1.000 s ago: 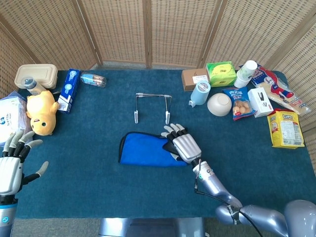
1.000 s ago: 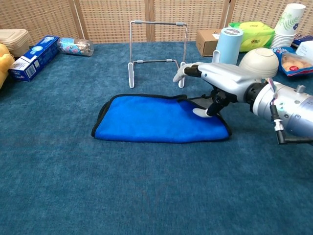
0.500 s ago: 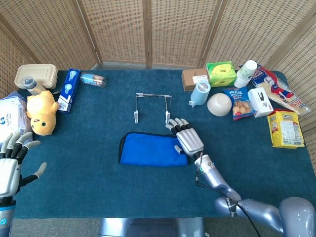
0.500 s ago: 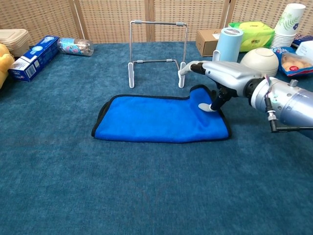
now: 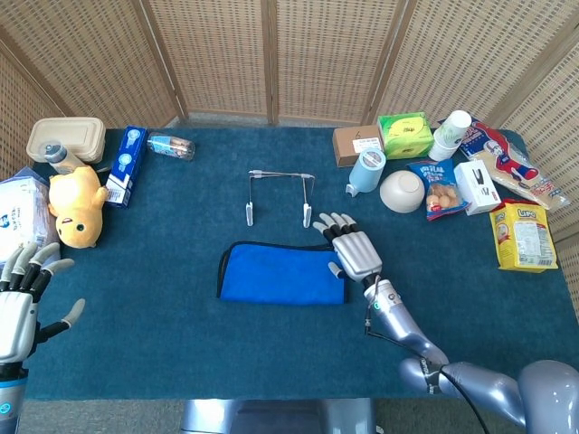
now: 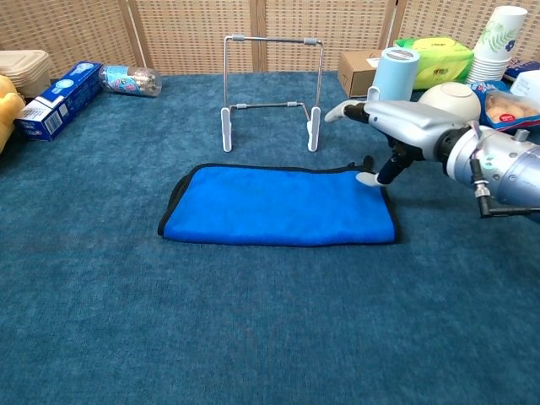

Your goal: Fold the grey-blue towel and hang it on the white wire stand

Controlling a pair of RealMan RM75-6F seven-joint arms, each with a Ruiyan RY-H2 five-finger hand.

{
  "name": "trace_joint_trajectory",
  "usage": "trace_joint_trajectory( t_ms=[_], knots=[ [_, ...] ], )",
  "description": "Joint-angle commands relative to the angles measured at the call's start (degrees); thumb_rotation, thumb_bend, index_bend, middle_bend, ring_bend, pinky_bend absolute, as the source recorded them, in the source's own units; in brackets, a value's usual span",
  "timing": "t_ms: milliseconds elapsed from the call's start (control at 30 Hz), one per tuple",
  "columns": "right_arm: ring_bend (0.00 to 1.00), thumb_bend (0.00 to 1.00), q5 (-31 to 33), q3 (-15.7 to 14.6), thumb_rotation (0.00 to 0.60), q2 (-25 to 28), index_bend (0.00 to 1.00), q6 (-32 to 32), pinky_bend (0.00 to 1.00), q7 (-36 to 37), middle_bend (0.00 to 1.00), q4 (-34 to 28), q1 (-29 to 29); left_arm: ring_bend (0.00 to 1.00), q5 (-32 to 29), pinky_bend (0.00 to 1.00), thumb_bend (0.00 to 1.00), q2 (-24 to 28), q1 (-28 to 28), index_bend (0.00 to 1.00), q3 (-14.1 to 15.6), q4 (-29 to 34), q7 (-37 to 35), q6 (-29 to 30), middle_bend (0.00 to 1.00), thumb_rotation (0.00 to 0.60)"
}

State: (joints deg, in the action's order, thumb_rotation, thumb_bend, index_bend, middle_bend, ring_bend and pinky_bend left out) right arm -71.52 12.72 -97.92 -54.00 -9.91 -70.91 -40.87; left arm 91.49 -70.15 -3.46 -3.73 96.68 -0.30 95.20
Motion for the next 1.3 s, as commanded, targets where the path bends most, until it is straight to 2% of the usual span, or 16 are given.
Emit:
trace_joint_trajectory(
  t_ms=[33, 233, 500, 767, 1000, 1300],
  knots=[
    [0.0, 0.33, 0.41, -0.27, 0.6, 0.63, 0.09, -0.39, 0.02, -0.24, 0.05, -0.23, 0.61, 0.0, 0.03, 0.0, 0.37, 0.19, 0.07, 0.28, 0.0, -0.09, -0.01, 0.03, 0.16, 0.6],
    [0.0, 0.32, -0.2, -0.82, 0.6, 4.11, 0.09, -4.07, 0.02, -0.02, 0.05, -5.05, 3.19, 0.0, 0.77, 0.0, 0.37, 0.53, -0.7, 0.29, 0.09, -1.6, 2.17, -1.2, 0.16, 0.6],
    [0.0, 0.33, -0.22, -1.81, 0.6, 12.32, 0.1, -9.49, 0.02, -1.44, 0.05, -16.44, 7.96, 0.0, 2.43, 0.0, 0.37, 0.66, -3.69, 0.29, 0.5, -5.04, 4.38, -5.76, 0.17, 0.6],
    [0.0, 0.32, -1.28, -3.51, 0.6, 20.87, 0.1, -15.63, 0.02, -2.1, 0.05, -26.6, 13.49, 0.0, 5.12, 0.0, 0.37, -2.38, -7.77, 0.3, 0.1, -12.16, 4.79, -9.0, 0.19, 0.6],
    [0.0, 0.33, -4.03, -5.57, 0.6, 25.36, 0.1, -20.66, 0.02, 0.37, 0.05, -30.58, 18.11, 0.0, 8.38, 0.0, 0.37, -6.43, -11.71, 0.3, -0.44, -21.22, 4.06, -9.79, 0.19, 0.6],
    [0.0, 0.32, -5.78, -7.49, 0.6, 28.45, 0.1, -24.61, 0.02, 1.21, 0.05, -32.97, 22.24, 0.0, 11.99, 0.0, 0.29, -10.64, -18.03, 0.26, 0.51, -30.58, 0.06, -13.72, 0.16, 0.6]
  ],
)
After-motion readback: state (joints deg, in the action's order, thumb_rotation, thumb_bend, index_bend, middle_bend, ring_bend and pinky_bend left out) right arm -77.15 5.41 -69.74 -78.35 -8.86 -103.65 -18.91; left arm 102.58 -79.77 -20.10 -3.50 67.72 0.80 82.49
